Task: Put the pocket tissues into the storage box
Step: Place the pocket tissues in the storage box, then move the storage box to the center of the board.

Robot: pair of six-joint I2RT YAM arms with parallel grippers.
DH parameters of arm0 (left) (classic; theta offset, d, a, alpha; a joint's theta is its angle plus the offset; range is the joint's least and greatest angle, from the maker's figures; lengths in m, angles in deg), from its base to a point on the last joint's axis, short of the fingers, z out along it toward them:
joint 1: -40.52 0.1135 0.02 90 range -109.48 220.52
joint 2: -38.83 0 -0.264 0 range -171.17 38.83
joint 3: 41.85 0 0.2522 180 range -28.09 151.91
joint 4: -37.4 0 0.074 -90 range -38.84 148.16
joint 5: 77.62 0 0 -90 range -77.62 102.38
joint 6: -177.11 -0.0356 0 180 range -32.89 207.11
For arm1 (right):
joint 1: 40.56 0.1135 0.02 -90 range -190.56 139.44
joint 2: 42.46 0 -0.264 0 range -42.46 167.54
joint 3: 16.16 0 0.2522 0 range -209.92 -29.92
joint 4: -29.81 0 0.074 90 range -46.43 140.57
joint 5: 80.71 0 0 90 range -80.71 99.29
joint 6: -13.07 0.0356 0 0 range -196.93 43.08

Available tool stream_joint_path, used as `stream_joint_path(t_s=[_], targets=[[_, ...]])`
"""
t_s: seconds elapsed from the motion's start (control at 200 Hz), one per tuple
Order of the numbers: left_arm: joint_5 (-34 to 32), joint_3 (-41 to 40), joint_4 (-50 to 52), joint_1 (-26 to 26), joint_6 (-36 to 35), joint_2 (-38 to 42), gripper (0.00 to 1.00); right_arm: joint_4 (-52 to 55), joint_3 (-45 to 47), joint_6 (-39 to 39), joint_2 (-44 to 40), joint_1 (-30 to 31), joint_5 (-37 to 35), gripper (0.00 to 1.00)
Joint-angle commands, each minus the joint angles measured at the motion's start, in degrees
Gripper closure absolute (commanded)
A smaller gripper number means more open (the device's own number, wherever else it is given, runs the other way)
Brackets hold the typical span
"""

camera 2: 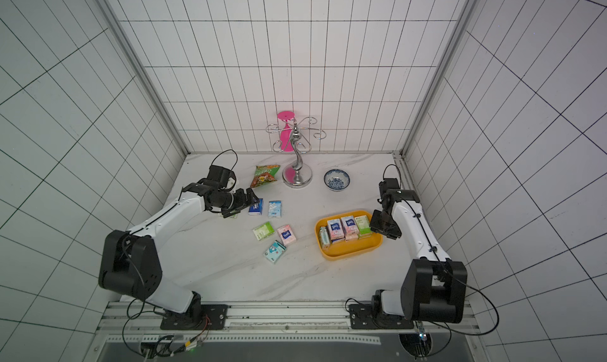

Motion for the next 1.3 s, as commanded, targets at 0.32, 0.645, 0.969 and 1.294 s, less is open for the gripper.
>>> stream_joint_path(t_s=[0.32,0.645,0.969,1.294], targets=[[0.1,0.4,-0.6,0.2,-0.8,-0.2,0.02,-9.5,7.6,3.6,3.8,-2.8,7.5,0.7],[0.5,-0.8,-1.7,1.8,-0.6,-0.1,0.02,-14.8,8.9,8.6,6.6,-2.3,15.2,0.88],[1.1,-2.3,-2.3,3.2,-0.4,1.2,0.02,-19.1,8.0,16.2,8.3,2.9,16.8,0.85],[1.8,-4.6,-3.2,4.8,0.1,2.2,0.02,-11.5,2.5,9.9,2.0,8.5,7.3,0.52]])
